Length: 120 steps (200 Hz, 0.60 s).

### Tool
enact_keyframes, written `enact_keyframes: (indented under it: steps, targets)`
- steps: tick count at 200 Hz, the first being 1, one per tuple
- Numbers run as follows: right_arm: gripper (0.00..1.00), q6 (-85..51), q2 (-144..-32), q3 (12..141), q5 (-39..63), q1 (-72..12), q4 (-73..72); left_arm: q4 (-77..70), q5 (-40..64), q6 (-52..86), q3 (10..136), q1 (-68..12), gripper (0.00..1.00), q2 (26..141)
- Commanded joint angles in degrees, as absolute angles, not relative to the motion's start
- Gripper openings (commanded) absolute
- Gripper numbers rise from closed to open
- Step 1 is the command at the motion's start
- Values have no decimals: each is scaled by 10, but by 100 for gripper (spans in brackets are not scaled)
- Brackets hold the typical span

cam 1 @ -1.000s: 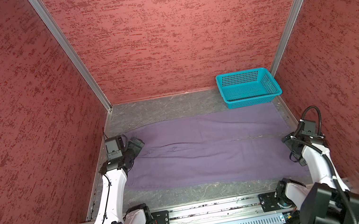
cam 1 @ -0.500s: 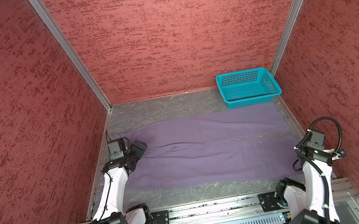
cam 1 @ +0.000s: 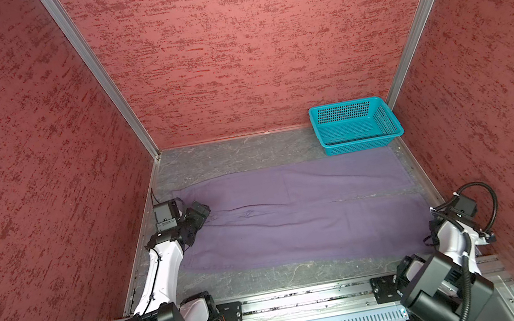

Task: Fold and stack the trousers
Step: Flatten out the trousers at the center of the table.

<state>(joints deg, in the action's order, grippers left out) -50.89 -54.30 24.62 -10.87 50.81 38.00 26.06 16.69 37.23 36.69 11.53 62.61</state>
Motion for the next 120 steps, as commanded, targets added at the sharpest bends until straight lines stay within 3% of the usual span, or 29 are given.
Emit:
enact_keyframes:
  steps: [1, 27, 55, 79, 107, 117, 120]
  targets:
    - [55, -492, -550, 245, -89, 528, 346, 251, 175, 368, 365, 119, 100, 630]
    - [74, -480, -585, 256, -79, 535, 340, 255, 179, 372, 365, 120, 100, 626]
    - [72, -461, -634, 260, -58, 538, 312, 260, 174, 373, 364, 121, 100, 617]
    - [56, -456, -686, 259, -37, 539, 280, 263, 172, 373, 364, 125, 100, 619]
    - [18, -450, -708, 264, -23, 541, 264, 272, 174, 372, 363, 127, 99, 611]
    - [0, -449, -703, 265, -15, 542, 263, 278, 172, 373, 362, 128, 100, 603]
    - [0, -450, -700, 265, -14, 541, 264, 280, 171, 374, 363, 129, 100, 600]
